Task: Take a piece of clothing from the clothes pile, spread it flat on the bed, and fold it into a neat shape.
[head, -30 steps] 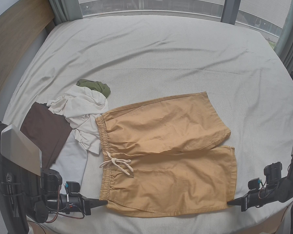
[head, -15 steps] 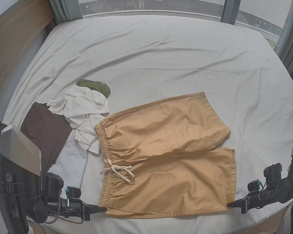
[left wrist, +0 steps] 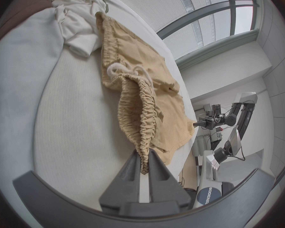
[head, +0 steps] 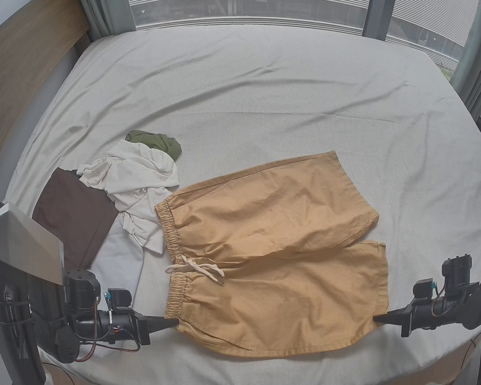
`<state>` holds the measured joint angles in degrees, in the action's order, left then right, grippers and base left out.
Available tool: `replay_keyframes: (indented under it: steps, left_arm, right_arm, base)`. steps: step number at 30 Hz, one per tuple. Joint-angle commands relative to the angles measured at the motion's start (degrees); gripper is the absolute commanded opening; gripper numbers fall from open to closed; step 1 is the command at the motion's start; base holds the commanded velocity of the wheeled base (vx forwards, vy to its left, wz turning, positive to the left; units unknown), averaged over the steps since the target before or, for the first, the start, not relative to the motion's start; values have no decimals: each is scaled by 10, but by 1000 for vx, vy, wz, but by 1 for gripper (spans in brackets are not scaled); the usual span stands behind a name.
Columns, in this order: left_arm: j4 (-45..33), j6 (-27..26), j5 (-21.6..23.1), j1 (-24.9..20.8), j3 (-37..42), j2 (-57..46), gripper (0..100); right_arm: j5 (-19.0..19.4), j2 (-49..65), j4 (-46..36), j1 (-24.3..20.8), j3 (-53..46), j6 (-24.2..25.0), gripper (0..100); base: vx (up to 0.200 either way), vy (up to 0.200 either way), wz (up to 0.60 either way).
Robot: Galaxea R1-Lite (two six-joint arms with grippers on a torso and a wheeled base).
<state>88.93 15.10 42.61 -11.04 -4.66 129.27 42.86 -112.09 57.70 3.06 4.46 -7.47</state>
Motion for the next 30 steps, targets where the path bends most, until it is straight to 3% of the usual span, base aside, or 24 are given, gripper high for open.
replay_keyframes:
  steps: [1,12,20,26,30]
  left_arm:
    - [2,16,2,-4,-14,-50,0]
    - [3,57,1,-8,-45,-67,0]
    - [2,172,-3,-15,-70,-125,0]
    - [2,205,-17,-15,-90,-129,0]
    - [2,228,-47,-16,-106,-126,0]
  right_arm:
    - [10,73,1,-2,36,57,0]
    - [9,87,9,2,97,120,0]
    - [4,81,126,-2,111,212,0]
    - [-5,61,175,-3,127,243,0]
    - [-39,17,216,-6,153,249,0]
  base:
    - [0,0,0]
    - [0,0,0]
    - [0,0,0]
    - [0,0,0]
    - [0,0,0]
